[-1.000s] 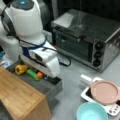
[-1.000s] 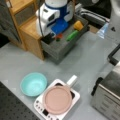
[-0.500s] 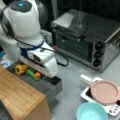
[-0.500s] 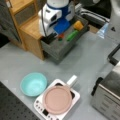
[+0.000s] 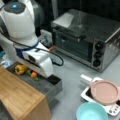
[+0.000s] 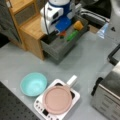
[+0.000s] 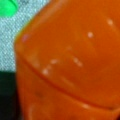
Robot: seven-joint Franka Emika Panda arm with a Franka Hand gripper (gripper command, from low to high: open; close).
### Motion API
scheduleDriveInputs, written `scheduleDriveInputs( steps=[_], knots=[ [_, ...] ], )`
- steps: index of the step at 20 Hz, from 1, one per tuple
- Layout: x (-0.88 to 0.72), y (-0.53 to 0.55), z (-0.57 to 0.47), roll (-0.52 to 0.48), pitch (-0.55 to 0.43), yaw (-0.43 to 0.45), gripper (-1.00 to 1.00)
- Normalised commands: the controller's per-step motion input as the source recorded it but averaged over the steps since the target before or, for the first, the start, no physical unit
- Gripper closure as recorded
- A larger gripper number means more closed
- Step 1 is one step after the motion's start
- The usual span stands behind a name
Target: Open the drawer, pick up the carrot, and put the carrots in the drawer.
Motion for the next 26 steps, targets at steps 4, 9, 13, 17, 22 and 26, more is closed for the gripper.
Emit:
scheduleDriveInputs(
  steps=[4, 9, 13, 17, 22, 26],
  knots=[
    [-0.17, 0.06, -0.09, 0.158, -0.259, 0.016, -1.00],
    [-0.13, 0.08, -0.08, 0.136, -0.251, -0.005, -1.00],
    [-0.09, 0.13, -0.05, 0.151, -0.178, -0.133, -1.00],
    [-0.05, 0.19, 0.00, 0.174, -0.165, -0.347, -1.00],
    [-0.14, 0.31, -0.02, 0.199, -0.206, -0.571, -1.00],
    [-0.26, 0.44, -0.15, 0.151, -0.208, -0.604, -1.00]
  ],
)
